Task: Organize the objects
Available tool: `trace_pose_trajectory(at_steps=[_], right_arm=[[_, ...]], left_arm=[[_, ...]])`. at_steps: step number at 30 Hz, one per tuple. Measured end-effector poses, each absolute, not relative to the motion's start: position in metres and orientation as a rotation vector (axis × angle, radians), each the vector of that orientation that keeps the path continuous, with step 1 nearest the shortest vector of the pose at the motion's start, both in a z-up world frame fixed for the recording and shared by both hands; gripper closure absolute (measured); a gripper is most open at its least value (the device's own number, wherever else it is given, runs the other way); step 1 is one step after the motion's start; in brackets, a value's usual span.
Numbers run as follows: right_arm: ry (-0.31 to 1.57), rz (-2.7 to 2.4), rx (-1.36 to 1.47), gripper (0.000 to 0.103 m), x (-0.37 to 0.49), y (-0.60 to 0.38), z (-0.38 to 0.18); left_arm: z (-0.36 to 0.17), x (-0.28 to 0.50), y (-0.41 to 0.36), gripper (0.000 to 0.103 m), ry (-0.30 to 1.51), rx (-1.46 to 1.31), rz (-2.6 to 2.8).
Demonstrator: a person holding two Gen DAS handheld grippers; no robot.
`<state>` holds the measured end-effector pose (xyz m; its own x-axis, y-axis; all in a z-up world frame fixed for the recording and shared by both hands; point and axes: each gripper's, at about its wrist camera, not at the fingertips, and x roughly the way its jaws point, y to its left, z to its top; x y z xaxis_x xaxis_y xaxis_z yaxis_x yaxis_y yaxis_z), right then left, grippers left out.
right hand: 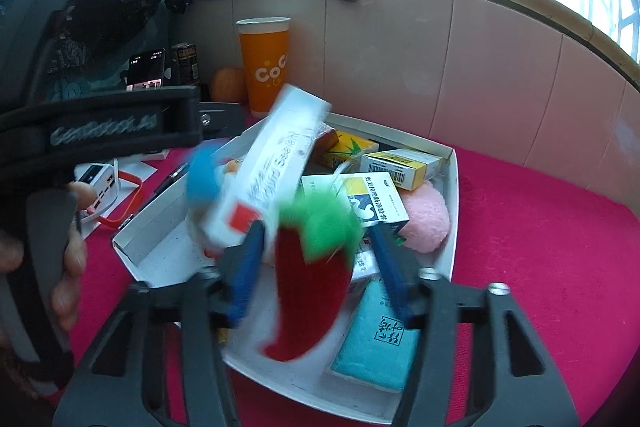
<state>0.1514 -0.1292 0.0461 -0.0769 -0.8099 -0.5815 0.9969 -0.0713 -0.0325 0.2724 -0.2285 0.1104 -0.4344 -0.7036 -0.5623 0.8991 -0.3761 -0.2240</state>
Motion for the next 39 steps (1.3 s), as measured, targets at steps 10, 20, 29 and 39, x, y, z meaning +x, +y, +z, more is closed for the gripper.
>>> trace_pose_trajectory(at_steps=[10,20,29,39], right_arm=[[0.463,-1.641,0.401,0.021,0.153,-0.108,0.057],[0.475,-1.645,0.421,0.021,0.152,-0.097,0.05],[0.439,-1.669,0.449,0.021,0.142,-0.084,0.048],[0.433,-1.737,0.374,0.021,0.142,-0.065,0.054]], left_arm=[[0.127,0.273,-0.2,0.0,0.435,0.412,-1.836],[0.116,0.279,-0.191,0.0,0.454,0.438,-1.771],[0.108,0.275,-0.172,0.0,0.438,0.448,-1.799],[0.115,0.257,-0.135,0.0,0.24,0.489,-1.737]])
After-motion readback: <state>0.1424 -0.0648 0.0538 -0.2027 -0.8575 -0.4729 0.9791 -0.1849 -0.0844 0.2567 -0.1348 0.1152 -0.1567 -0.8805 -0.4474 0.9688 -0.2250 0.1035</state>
